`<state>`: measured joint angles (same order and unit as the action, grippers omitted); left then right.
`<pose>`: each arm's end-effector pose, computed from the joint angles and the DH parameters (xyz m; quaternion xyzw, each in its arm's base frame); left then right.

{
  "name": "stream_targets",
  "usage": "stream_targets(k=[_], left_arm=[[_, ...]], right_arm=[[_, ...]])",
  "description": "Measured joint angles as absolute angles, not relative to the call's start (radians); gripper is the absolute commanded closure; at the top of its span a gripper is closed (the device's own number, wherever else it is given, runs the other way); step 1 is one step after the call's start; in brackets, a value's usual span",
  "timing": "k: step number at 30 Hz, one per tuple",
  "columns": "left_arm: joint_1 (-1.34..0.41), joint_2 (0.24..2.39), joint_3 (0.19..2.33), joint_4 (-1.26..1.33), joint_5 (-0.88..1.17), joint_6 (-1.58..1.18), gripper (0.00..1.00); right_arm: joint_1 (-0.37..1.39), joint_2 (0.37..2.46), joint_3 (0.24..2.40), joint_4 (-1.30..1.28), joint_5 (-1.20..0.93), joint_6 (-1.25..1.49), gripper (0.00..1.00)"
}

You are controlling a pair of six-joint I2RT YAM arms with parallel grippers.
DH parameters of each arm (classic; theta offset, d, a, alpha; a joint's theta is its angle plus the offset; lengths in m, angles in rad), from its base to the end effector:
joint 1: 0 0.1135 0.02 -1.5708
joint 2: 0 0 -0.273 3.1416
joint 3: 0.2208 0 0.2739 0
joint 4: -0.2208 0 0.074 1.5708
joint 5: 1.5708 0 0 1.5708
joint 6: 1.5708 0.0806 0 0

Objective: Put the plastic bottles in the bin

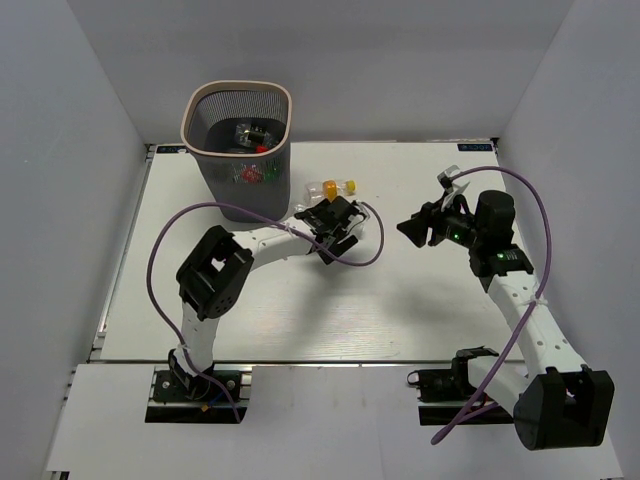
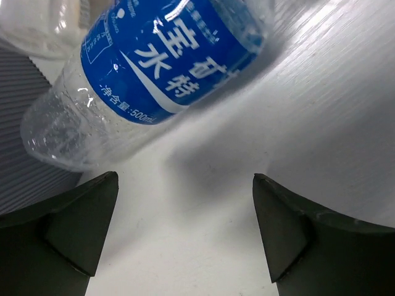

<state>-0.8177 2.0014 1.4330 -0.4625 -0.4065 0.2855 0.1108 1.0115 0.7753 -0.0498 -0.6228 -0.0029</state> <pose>0.3430 -0.3193 0.1413 0.4488 0.8322 0.1190 0.3032 0.2759 0.0780 0.3013 -0.2266 0.7505 0.2757 0.5562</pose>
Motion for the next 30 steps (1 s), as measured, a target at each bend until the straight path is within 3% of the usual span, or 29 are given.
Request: stream_targets(k=[10,15,21,30], left_arm=[[-0.820,1.969,1.395,-0.426,-0.440,0.316,0.00],[-0.820,1.879,1.413,-0.451,-0.392,0.226,0.00],[-0.820,1.774,1.559,-0.600,-0.357,-0.188,0.00],[-0.817,1.861,1.706,-0.719,-0.278,-0.790,0.00]], right_arm=[[0.110,1.014,0.774,-0.051,-0.633,-0.006,0.42],[0.110,1.015,0.770,-0.058,-0.636,-0.030,0.33],[0.110,1.034,0.770,-0.068,-0.636,-0.066,0.33],[0.110,1.074,0.770,-0.105,-0.550,-0.080,0.33]])
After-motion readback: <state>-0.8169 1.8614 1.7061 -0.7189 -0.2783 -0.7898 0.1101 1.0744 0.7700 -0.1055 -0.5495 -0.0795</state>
